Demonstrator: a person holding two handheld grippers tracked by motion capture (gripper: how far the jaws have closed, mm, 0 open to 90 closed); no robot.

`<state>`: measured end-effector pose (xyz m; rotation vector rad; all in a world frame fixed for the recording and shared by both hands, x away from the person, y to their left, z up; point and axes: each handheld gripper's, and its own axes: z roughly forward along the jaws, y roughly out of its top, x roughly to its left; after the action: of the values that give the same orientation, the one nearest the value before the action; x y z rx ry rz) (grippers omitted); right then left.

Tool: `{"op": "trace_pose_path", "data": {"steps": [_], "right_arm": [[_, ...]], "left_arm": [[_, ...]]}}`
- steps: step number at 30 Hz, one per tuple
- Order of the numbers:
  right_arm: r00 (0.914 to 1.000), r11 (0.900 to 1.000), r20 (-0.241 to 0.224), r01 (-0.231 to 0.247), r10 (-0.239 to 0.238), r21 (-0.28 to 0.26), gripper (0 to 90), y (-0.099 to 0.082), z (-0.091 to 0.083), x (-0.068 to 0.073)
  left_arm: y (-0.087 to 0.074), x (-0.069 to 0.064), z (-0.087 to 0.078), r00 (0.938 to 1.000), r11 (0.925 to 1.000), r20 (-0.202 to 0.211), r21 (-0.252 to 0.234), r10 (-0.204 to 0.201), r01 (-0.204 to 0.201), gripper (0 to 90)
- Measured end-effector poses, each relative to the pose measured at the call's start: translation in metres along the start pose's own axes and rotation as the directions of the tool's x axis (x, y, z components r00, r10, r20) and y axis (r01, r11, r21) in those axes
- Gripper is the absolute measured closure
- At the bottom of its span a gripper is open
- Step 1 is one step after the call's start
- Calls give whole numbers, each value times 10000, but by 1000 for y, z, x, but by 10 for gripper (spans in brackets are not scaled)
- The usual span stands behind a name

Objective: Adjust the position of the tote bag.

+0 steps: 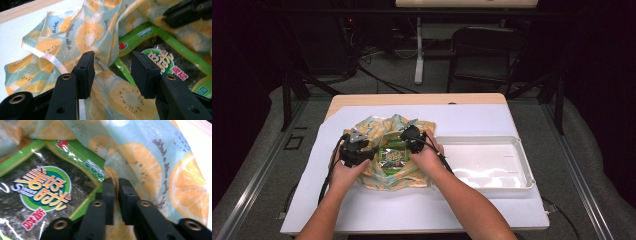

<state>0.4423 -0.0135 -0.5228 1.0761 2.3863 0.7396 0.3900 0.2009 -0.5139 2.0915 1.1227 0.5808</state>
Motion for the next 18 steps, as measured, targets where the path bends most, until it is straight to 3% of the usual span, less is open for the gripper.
{"op": "trace_pose_path", "data": {"steps": [5, 10, 18], "right_arm": [[9998, 9998, 202, 2, -6, 209, 894, 0, 3, -4], [9990, 9990, 339, -304, 293, 314, 898, -1, 10, -10], [9982, 9973, 43, -600, 599, 426, 856, -1, 17, -11]], "left_arm": [[-4, -1, 2, 9998, 9999, -171, 117, 32, -30, 538], [-6, 0, 1, 9999, 9996, -157, 286, 68, -64, 538], [-8, 3, 0, 9998, 9996, -221, 273, 15, -9, 538]]}}
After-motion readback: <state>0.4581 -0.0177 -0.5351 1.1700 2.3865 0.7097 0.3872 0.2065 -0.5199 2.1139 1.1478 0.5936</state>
